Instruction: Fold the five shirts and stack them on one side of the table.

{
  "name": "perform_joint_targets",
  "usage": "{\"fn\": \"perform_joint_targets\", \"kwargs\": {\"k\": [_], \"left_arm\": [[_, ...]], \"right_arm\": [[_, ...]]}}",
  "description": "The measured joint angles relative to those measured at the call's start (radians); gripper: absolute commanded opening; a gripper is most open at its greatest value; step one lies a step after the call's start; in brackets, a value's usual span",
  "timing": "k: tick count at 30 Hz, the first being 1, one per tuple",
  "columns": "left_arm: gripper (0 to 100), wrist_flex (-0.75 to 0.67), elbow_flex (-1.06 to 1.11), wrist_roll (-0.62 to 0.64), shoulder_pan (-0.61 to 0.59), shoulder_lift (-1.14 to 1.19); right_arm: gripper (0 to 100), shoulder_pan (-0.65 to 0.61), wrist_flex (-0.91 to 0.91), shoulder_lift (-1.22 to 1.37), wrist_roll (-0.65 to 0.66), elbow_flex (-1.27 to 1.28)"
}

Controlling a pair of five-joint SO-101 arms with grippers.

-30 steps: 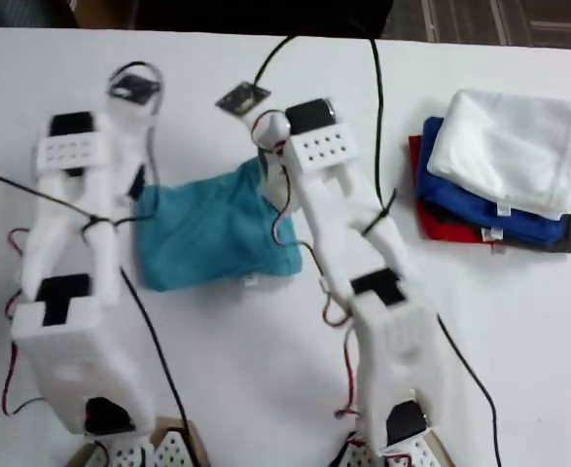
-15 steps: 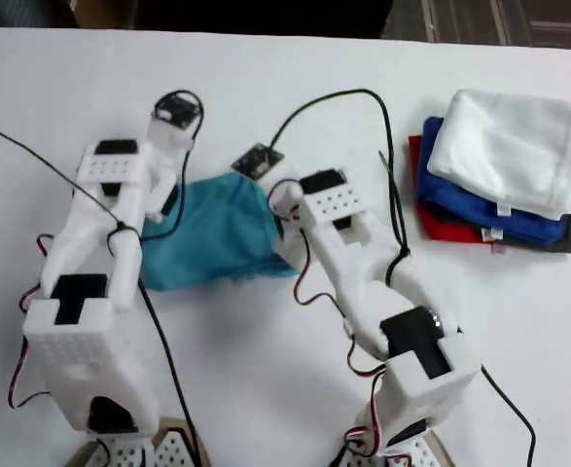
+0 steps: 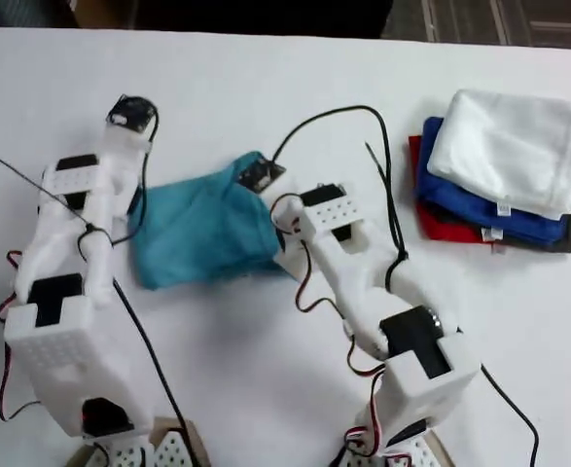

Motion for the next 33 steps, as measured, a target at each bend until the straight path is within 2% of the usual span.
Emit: {"fn": "perform_joint_targets", "kwargs": {"k": [6,12,17,21,23,25,29,33], "left_arm": [[3,0.012,0.0,-0.005,0.0,0.0],[3,0.069,0.002,-0.005,-0.057,-0.08],[3,0.181,0.002,-0.002,-0.08,-0.199],[3,0.304,0.002,0.028,-0.08,-0.275],[3,0.347,0.002,0.037,-0.08,-0.298],[3,0.373,0.002,0.038,-0.101,-0.315],[3,0.39,0.002,0.038,-0.196,-0.316],[3,0.39,0.002,0.038,-0.269,-0.316]], "right_arm": [[2.0,0.0,0.021,-0.028,0.0,-0.012],[2.1,0.0,0.146,-0.137,0.0,-0.183],[2.1,0.002,0.143,-0.14,-0.023,-0.339],[2.3,0.0,0.144,-0.035,-0.077,-0.451],[6.3,-0.006,0.144,0.043,-0.101,-0.483],[14.6,-0.026,0.16,0.127,-0.103,-0.512],[29.3,-0.066,0.226,0.261,-0.103,-0.608],[28.8,-0.077,0.265,0.345,-0.123,-0.747]]}}
